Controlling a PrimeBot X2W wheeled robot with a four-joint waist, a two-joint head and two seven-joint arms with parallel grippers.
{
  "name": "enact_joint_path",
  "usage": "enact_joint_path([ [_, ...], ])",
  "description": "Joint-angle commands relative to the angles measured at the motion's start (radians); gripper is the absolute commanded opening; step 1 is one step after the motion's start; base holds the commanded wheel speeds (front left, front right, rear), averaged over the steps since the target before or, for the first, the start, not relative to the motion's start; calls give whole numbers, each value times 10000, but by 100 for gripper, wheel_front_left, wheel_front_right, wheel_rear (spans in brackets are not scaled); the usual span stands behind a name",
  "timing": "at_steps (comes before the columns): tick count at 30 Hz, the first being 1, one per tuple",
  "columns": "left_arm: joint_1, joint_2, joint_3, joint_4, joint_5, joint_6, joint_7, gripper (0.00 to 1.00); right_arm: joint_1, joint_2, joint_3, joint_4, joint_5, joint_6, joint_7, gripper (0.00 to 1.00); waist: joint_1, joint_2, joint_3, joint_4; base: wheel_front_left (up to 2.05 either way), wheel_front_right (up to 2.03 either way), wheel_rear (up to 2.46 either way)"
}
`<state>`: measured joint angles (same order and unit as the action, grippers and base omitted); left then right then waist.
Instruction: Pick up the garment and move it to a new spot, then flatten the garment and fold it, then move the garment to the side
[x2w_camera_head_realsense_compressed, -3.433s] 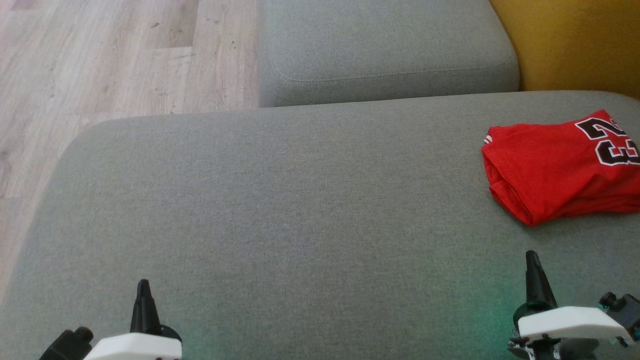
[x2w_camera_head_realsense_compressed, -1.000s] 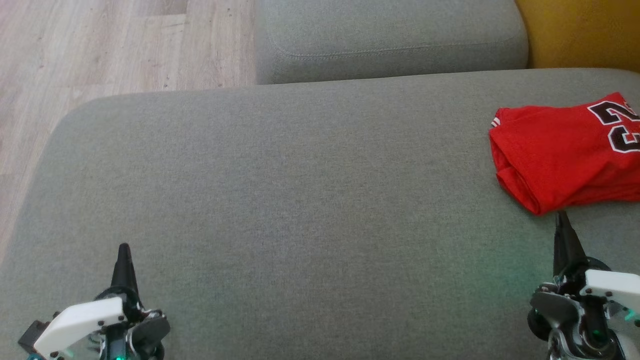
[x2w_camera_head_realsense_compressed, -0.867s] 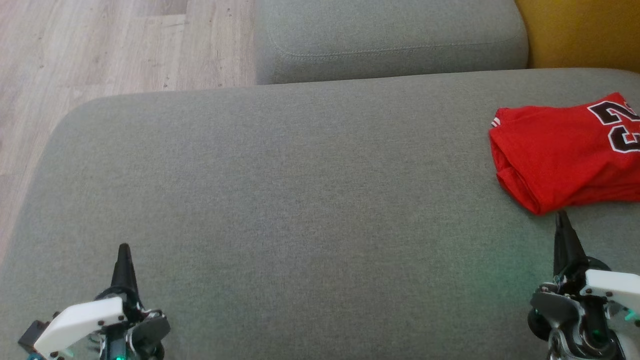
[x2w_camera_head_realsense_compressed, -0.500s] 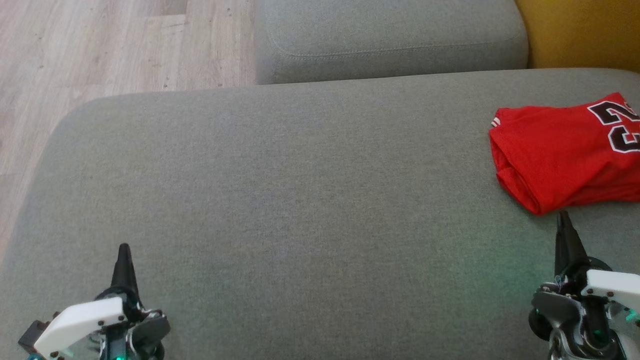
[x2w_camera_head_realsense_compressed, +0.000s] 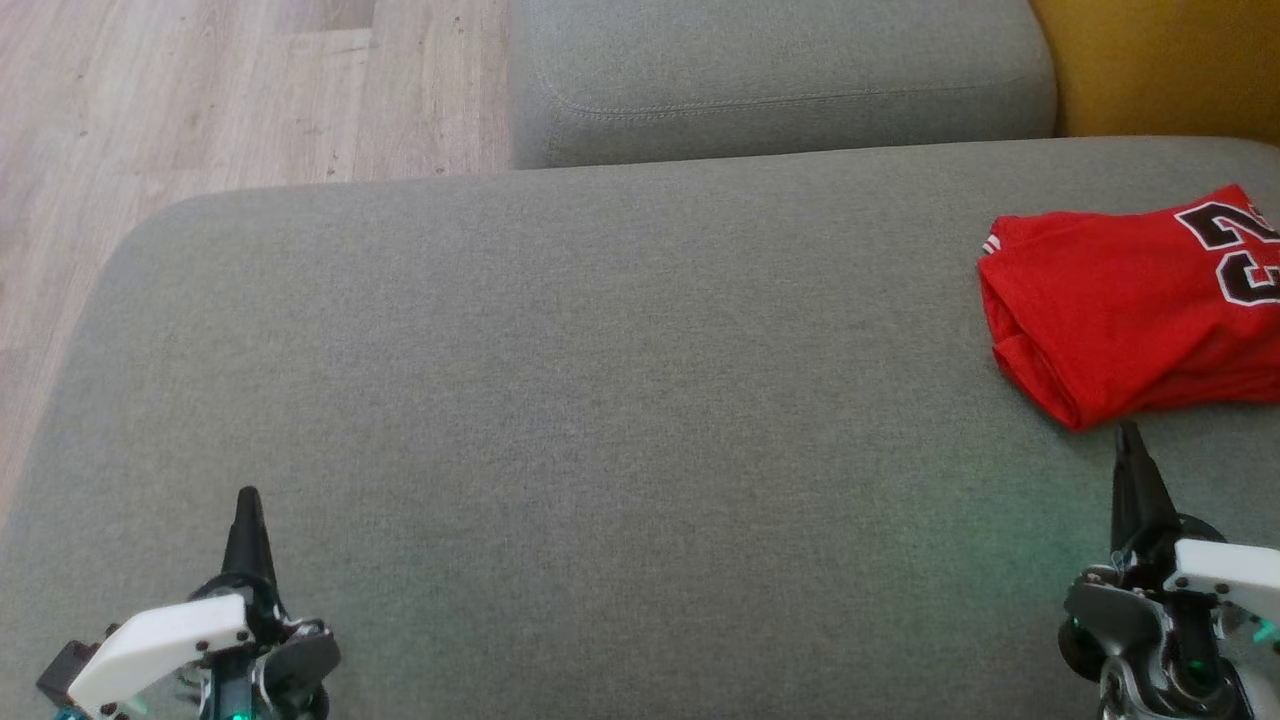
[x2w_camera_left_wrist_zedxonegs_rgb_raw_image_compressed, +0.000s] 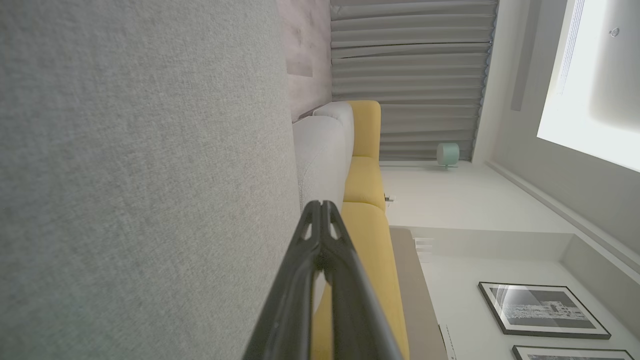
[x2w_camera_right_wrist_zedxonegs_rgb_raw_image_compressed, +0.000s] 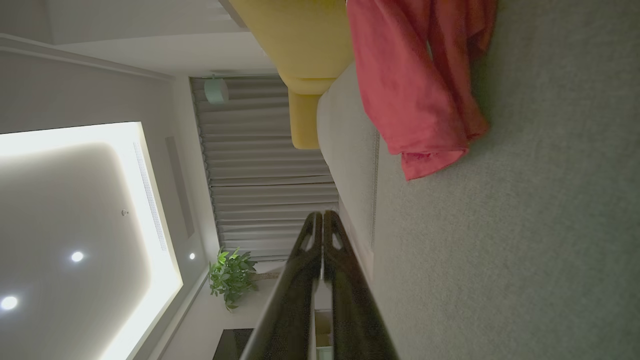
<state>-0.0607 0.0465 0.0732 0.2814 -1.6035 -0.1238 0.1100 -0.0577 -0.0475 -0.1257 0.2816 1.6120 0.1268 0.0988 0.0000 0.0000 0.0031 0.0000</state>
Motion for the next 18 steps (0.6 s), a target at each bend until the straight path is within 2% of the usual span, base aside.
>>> enact_joint_path([
  [1,-473,37,404,-361,-53,-69,31,0,-495,-91,200,-372,33,39,79,0,0,0,0,0,0,0,0],
  [18,-473,37,404,-361,-53,-69,31,0,-497,-77,179,-371,16,39,95,0,0,0,0,0,0,0,0],
])
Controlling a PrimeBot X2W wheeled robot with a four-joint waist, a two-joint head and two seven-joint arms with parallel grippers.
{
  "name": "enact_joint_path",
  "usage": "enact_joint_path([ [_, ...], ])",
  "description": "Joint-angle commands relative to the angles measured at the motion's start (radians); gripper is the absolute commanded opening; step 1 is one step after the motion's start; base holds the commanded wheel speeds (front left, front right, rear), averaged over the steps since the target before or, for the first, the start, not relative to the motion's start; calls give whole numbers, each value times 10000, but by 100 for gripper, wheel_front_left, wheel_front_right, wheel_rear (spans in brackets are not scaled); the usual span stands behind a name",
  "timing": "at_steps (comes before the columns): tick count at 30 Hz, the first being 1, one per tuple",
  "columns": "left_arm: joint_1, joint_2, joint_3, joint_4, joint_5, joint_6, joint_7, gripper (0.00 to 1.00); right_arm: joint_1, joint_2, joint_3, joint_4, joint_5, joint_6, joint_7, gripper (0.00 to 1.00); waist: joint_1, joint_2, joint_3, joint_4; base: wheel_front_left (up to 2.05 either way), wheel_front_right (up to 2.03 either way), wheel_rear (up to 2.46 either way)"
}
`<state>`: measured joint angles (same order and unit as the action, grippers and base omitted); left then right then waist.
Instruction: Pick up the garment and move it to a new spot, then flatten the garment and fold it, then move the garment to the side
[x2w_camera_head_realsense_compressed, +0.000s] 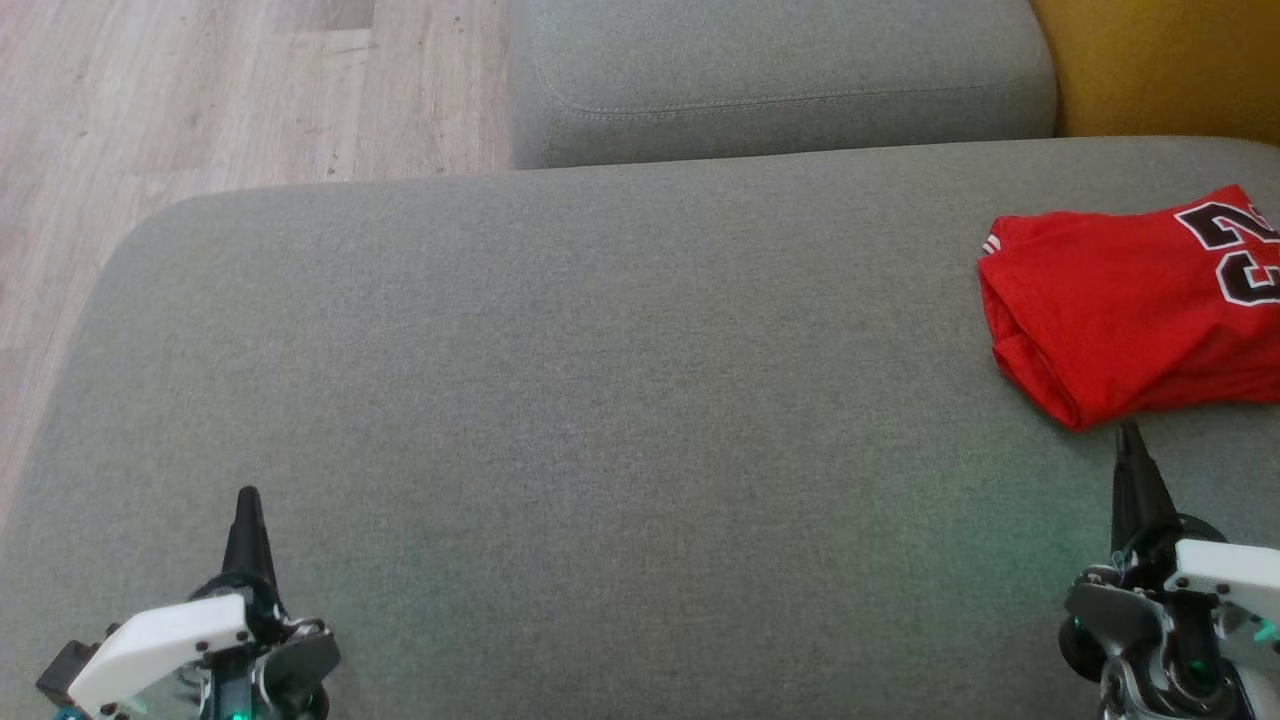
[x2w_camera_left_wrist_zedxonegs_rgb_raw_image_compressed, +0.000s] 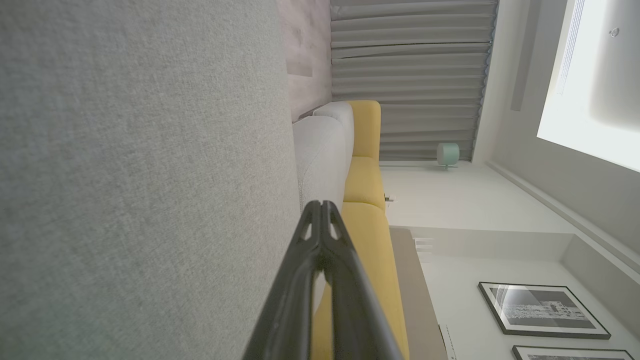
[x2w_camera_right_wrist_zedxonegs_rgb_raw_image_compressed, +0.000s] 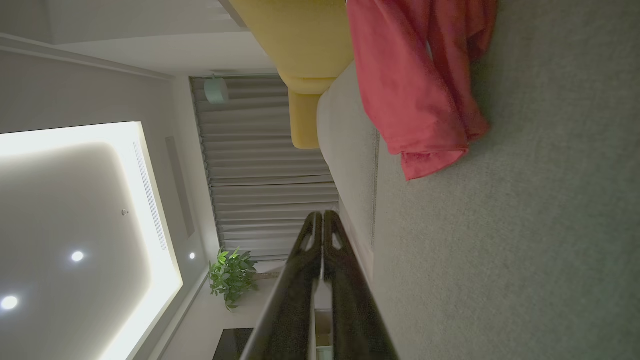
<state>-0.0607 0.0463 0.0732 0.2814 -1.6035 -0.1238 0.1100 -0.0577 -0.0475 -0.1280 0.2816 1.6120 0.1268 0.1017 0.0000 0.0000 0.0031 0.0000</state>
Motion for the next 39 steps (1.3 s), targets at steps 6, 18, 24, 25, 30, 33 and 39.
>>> enact_joint_path([
  [6,-473,39,404,-361,-53,-69,31,0,-497,-72,195,-371,10,39,72,0,0,0,0,0,0,0,0],
  [18,-473,39,404,-362,-53,-69,30,0,-498,-65,185,-370,2,39,80,0,0,0,0,0,0,0,0],
  [24,-473,39,404,-362,-53,-69,30,0,-499,-62,180,-370,-2,39,84,0,0,0,0,0,0,0,0],
  [25,-473,39,404,-362,-53,-69,30,0,-499,-61,179,-370,-3,39,85,0,0,0,0,0,0,0,0],
  [30,-473,39,404,-362,-53,-69,30,0,-499,-59,176,-370,-6,39,88,0,0,0,0,0,0,0,0],
  [33,-473,39,404,-362,-53,-69,30,0,-499,-57,174,-370,-8,39,89,0,0,0,0,0,0,0,0],
  [39,-473,39,404,-362,-53,-69,30,0,-500,-54,170,-370,-11,39,92,0,0,0,0,0,0,0,0],
])
